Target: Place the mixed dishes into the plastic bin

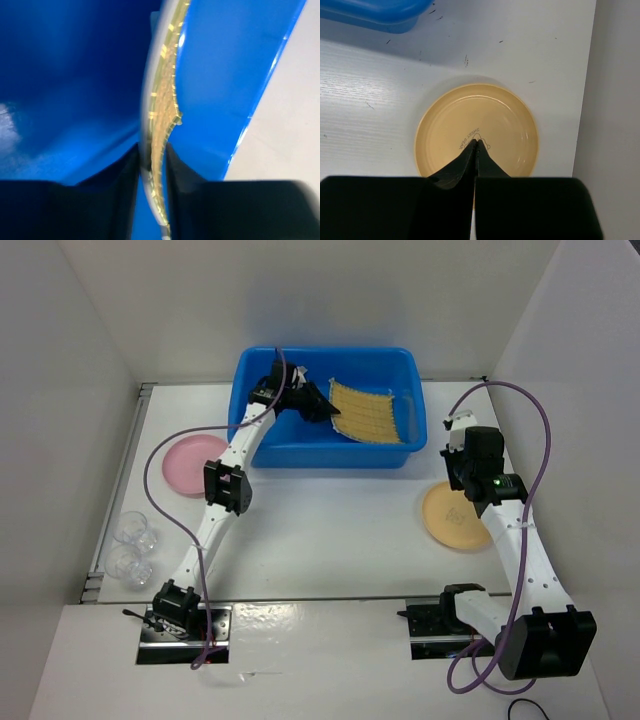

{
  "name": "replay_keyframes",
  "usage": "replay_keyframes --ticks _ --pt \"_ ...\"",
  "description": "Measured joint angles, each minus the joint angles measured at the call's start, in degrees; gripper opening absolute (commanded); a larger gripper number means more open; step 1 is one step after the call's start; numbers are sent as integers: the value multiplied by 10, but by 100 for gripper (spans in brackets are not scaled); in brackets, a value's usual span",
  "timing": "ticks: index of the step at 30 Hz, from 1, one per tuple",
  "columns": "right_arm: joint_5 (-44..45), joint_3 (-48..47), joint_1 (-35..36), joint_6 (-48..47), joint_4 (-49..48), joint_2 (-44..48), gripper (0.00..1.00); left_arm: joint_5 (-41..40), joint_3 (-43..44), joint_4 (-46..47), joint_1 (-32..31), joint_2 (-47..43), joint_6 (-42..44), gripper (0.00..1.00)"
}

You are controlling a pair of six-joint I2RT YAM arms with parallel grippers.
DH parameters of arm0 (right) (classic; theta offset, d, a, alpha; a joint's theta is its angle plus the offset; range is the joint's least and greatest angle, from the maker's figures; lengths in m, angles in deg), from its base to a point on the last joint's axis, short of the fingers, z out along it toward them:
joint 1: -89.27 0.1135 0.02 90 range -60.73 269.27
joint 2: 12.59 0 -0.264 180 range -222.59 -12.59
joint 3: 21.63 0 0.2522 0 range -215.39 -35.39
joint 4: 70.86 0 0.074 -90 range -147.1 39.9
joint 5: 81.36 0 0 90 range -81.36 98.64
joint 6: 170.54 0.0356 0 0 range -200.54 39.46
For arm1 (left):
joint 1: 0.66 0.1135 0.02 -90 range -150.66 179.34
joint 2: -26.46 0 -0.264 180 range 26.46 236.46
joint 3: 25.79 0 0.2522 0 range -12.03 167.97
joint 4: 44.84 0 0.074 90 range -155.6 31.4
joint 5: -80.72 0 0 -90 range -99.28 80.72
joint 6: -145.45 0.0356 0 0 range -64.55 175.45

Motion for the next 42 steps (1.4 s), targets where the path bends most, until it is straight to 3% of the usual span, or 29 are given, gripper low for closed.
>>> replay_keyframes --ticks 1,2,12,16,21,25,28,31,38,40,42 --pt "0 0 0 0 0 0 1 0 0 -2 0 0 3 47" --pt "0 0 0 0 0 0 1 -1 0 -7 0 0 7 99" --pt "0 0 0 0 0 0 3 -81 -1 -144 13 -27 89 100" --pt "0 0 0 0 -2 0 6 -167 -3 -201 31 -120 136 100" --pt "0 1 0 2 -4 -1 12 -302 -15 -262 87 -320 189 100" --pt "-2 1 2 2 -4 -1 13 -403 -169 -275 192 -509 224 100" --pt "-3 3 2 1 -4 -1 15 -444 -264 -288 281 -555 229 100" --pt "-3 3 2 1 -4 -1 16 -458 -378 -285 322 -551 229 100" --pt "-6 3 2 1 -6 -1 22 -348 -828 -119 377 -608 226 100" --pt "-7 3 2 -1 -6 -1 22 -325 -890 -106 406 -638 225 100" --pt "-8 3 2 -1 -7 -1 22 -317 -893 -94 430 -649 227 100"
